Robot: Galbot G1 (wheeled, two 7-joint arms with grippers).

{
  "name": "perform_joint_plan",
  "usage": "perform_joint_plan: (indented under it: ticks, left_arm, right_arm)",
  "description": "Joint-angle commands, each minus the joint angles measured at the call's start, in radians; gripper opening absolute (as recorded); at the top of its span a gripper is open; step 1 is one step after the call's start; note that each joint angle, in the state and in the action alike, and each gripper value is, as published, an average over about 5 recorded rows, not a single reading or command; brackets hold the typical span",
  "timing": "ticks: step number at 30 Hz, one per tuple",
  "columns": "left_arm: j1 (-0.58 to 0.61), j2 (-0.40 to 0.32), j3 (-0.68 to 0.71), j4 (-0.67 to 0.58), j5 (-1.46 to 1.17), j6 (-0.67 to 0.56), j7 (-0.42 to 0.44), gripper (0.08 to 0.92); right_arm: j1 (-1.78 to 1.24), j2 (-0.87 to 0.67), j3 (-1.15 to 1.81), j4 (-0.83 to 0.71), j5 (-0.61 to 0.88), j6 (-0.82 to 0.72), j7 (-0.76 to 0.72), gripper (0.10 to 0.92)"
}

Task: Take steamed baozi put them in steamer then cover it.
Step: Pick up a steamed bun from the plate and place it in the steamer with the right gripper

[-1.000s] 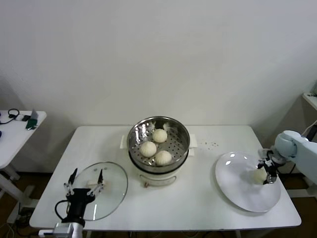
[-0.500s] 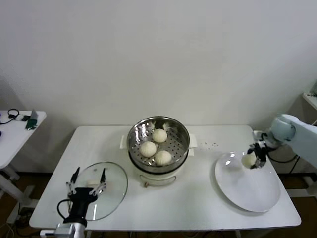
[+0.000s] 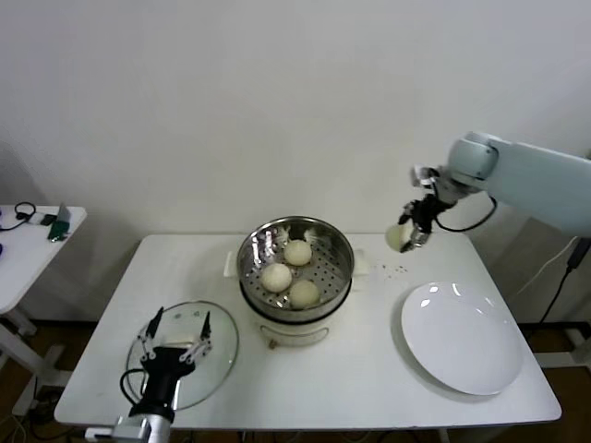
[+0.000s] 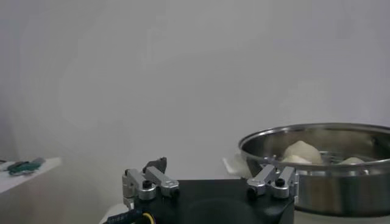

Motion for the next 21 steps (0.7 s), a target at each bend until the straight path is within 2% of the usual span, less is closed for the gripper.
perform_joint_plan:
  ticks: [1, 10, 21]
  left_arm:
    - [0.005, 0.004, 0.013, -0.002, -0.006, 0.003, -0.001, 0.823]
    - [-0.003, 0.011, 0.01, 0.003, -0.007, 0.002, -0.001, 0.823]
    - [0.003, 0.009, -0.002, 0.014, -0.01, -0.003, -0.001, 0.823]
  right_arm:
    - [0.14, 0.282, -0.164, 0.024, 0.236, -0.049, 0.031, 0.704]
    - [0.032, 0.367, -0.145, -0.001, 0.21, -0.072, 0.081, 0.704]
    - [-0.1, 0.361, -0.141, -0.03, 0.102, -0.081, 0.107, 0.712]
